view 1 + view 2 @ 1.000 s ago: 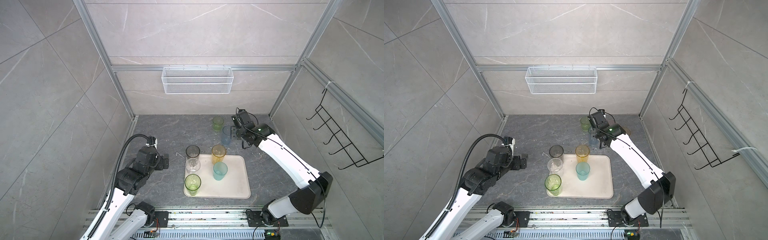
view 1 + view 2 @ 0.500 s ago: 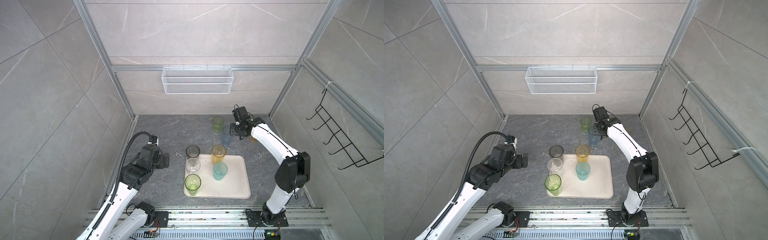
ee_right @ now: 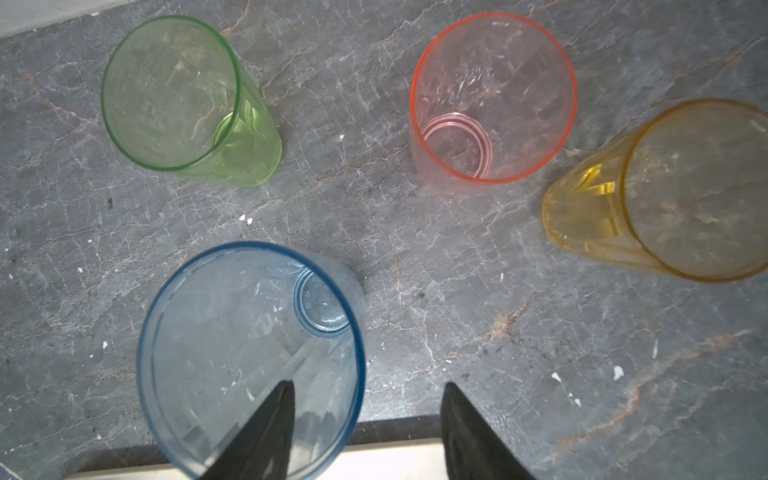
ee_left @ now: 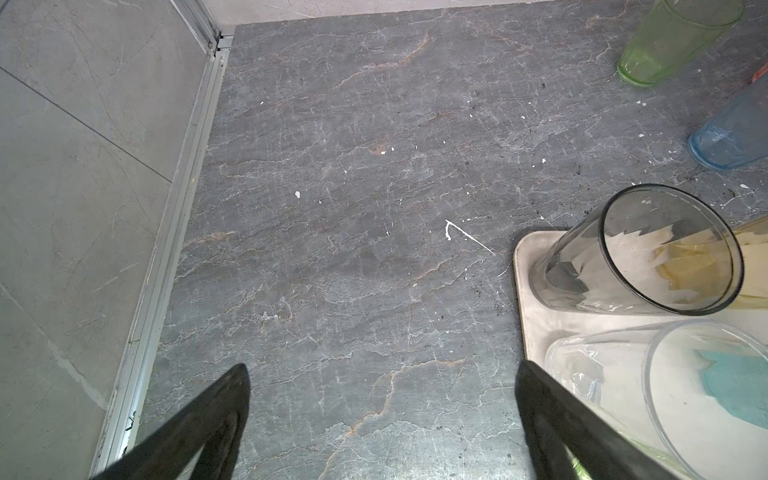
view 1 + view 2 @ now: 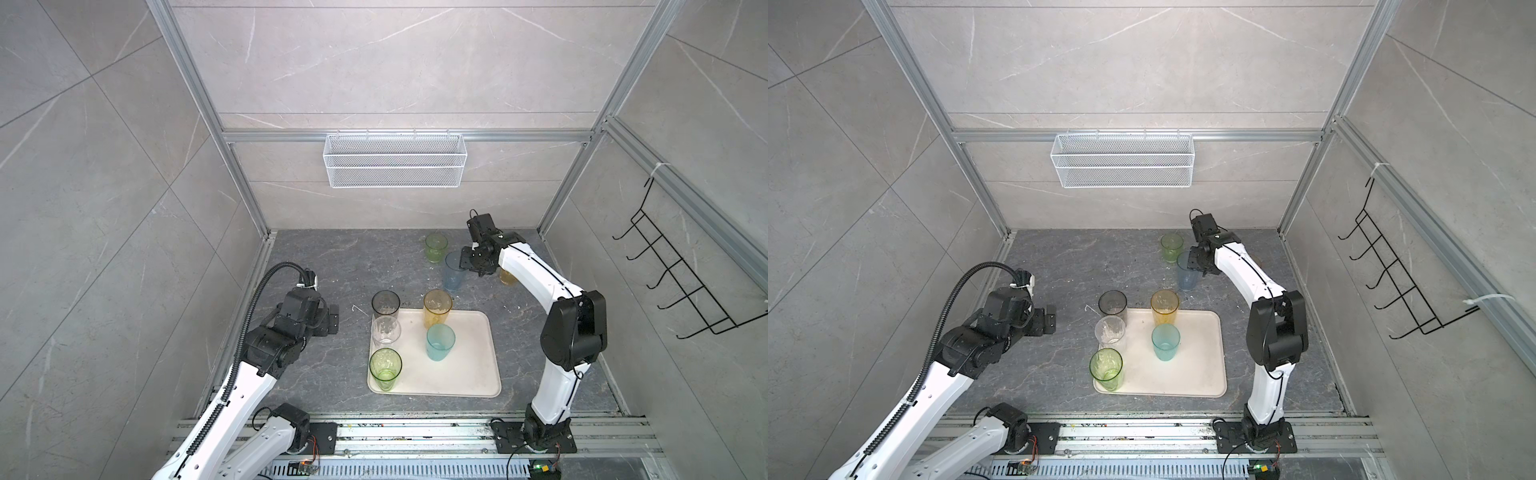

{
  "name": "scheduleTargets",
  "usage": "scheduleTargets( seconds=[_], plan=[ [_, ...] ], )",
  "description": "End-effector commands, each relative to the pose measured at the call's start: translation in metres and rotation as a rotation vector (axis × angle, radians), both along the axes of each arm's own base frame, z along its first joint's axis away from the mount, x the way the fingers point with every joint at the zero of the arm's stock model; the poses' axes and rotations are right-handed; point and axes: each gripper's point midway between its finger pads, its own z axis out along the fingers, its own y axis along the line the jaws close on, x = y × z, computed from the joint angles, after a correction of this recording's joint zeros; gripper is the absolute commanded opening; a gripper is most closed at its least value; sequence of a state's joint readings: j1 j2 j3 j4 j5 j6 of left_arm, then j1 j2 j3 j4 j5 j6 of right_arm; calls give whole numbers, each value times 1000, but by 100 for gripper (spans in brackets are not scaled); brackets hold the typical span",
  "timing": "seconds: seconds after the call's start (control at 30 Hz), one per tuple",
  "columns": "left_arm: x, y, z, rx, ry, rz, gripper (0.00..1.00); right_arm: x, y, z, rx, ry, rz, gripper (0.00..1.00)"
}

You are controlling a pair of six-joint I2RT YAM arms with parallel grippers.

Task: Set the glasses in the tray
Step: 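Move the right gripper over the blue cup beyond the tray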

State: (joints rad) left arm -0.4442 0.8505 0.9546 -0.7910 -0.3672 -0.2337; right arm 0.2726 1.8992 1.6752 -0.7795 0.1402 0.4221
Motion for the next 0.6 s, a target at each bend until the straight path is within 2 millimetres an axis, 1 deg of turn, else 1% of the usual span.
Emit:
scheduleTargets(
  seconds=[0.0,0.37,0.57],
  plan=[
    [5,2,9,17,-42,4,100,11,5,1,42,-12,-8,58],
    [6,3,9,18,-41,5,100,18,8,-14,79,25,-2,53],
    [6,1,8,19,-31,2,100,18,13,-21,95,44,7,49]
  ],
)
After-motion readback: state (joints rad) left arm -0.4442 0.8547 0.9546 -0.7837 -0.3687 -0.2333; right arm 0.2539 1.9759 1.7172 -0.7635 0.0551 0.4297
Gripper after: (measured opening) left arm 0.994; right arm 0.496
